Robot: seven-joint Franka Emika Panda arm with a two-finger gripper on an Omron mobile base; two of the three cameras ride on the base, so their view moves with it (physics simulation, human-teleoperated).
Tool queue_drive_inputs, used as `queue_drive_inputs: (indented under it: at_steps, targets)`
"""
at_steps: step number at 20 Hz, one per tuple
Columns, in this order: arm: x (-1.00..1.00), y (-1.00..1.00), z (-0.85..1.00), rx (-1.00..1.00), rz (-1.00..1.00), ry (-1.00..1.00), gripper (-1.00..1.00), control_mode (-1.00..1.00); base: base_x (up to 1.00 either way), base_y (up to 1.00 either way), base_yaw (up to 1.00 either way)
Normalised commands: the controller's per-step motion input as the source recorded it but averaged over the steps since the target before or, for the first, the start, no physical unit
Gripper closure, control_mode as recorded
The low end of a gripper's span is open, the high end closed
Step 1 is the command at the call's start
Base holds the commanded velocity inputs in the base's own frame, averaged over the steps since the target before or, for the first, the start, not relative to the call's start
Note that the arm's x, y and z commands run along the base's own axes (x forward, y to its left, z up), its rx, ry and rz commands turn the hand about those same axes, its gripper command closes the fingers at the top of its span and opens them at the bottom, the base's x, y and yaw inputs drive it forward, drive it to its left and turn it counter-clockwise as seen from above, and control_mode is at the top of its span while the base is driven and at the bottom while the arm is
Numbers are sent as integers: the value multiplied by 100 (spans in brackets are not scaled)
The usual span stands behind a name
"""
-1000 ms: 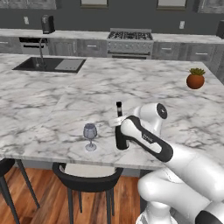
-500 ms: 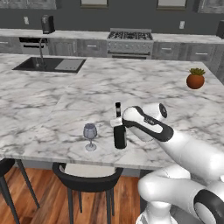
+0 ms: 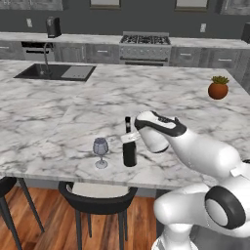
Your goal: There is a wine glass and glass cup on the dining counter. Place the wine bottle next to the wine glass and the juice bottle next to the glass cup.
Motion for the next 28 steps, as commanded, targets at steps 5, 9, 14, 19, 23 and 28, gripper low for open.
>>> queue_drive_inputs:
  at_steps: [5, 9, 14, 19, 23, 28]
  targets:
    - [24, 19, -14, 3, 4, 0, 100, -100, 0, 0, 0]
    - [22, 15, -17, 1, 4, -1, 100, -100, 0, 0, 0]
    - [25, 16, -18, 0, 4, -2, 100, -100, 0, 0, 0]
    - [27, 10, -17, 0, 5, -5, 100, -100, 0, 0, 0]
    - [24, 8, -16, 0, 5, -7, 100, -100, 0, 0, 0]
    - [19, 8, -21, 0, 4, -4, 100, -100, 0, 0, 0]
